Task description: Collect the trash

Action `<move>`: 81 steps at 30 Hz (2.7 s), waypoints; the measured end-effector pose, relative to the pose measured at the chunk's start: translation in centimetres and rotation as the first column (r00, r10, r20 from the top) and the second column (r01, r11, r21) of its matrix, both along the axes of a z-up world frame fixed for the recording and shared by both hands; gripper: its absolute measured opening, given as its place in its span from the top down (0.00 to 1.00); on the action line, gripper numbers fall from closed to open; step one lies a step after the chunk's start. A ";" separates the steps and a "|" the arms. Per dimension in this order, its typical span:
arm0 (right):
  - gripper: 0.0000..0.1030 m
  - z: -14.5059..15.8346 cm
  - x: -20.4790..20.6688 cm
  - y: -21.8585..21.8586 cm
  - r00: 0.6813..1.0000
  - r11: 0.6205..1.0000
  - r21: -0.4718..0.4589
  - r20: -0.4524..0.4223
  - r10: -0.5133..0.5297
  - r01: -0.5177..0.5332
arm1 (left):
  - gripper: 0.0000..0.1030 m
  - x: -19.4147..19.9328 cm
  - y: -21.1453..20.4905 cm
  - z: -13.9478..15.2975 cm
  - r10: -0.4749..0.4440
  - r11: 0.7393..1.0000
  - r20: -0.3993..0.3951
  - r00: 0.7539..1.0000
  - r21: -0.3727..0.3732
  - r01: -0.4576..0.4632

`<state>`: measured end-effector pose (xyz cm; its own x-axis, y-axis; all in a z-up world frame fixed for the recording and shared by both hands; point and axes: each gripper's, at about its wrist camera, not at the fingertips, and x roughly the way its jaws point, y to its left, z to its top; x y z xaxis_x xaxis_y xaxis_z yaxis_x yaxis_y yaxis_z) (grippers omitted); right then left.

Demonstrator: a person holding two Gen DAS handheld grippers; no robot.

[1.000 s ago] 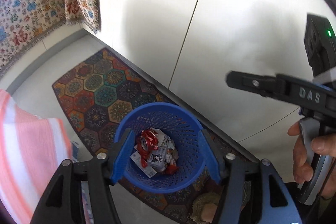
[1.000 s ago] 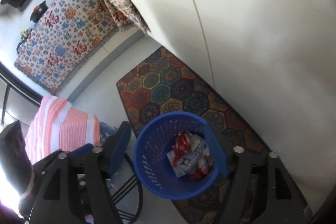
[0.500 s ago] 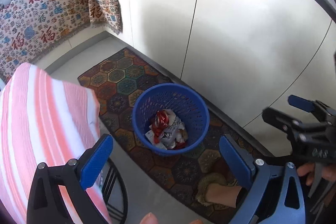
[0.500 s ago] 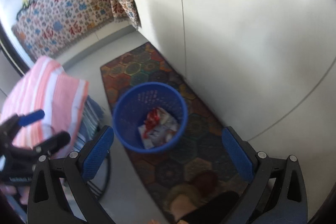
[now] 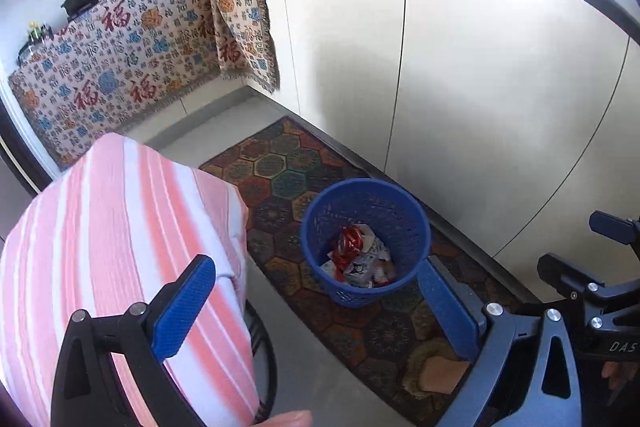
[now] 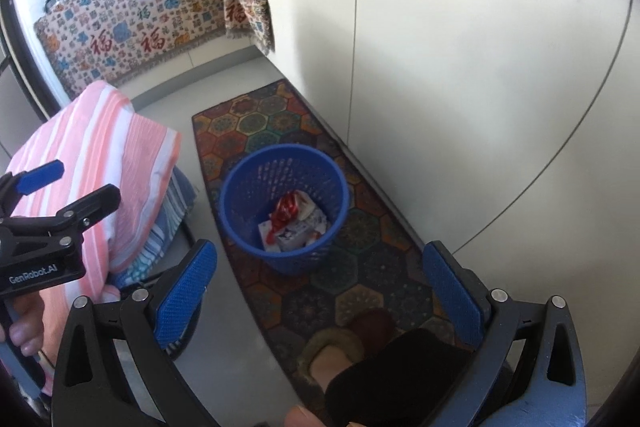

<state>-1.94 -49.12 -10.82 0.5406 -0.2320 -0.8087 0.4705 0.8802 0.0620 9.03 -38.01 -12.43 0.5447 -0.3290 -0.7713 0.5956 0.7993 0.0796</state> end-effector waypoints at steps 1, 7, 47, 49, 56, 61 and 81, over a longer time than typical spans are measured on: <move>0.00 0.1 0.0 0.0 1.000 1.000 0.004 0.001 -0.001 0.001 | 0.00 0.0 0.1 0.1 0.005 1.000 -0.006 1.000 -0.004 -0.005; 0.00 0.6 -0.2 0.6 1.000 1.000 0.015 0.008 0.008 -0.008 | 0.00 0.2 1.1 1.1 -0.006 0.999 -0.086 0.996 -0.037 0.003; 0.00 0.8 -1.2 1.2 1.000 1.000 0.031 0.007 0.007 -0.008 | 0.00 -0.2 0.7 0.9 -0.016 0.999 -0.119 0.993 -0.043 0.011; 0.00 0.7 -1.2 1.2 1.000 0.999 0.032 0.006 0.009 -0.009 | 0.00 -0.2 0.7 0.9 -0.018 0.999 -0.120 0.993 -0.043 0.013; 0.00 0.8 -1.1 1.2 1.000 0.999 0.033 0.005 0.006 -0.006 | 0.00 -0.2 0.4 0.7 -0.021 0.999 -0.120 0.993 -0.041 0.017; 0.00 0.7 -1.1 1.1 1.000 0.999 0.034 0.000 0.004 -0.004 | 0.00 -0.1 0.3 0.7 -0.022 0.999 -0.122 0.992 -0.041 0.017; 0.00 0.0 -1.3 0.9 1.000 0.999 0.046 -0.011 -0.009 0.010 | 0.00 0.1 0.0 0.1 -0.035 0.999 -0.133 0.991 -0.040 0.030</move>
<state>-3.22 -48.27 -10.83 0.5301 -0.1992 -0.8242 0.4795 0.8721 0.0976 9.08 -38.04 -12.31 0.4262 -0.3752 -0.8232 0.6248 0.7801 -0.0321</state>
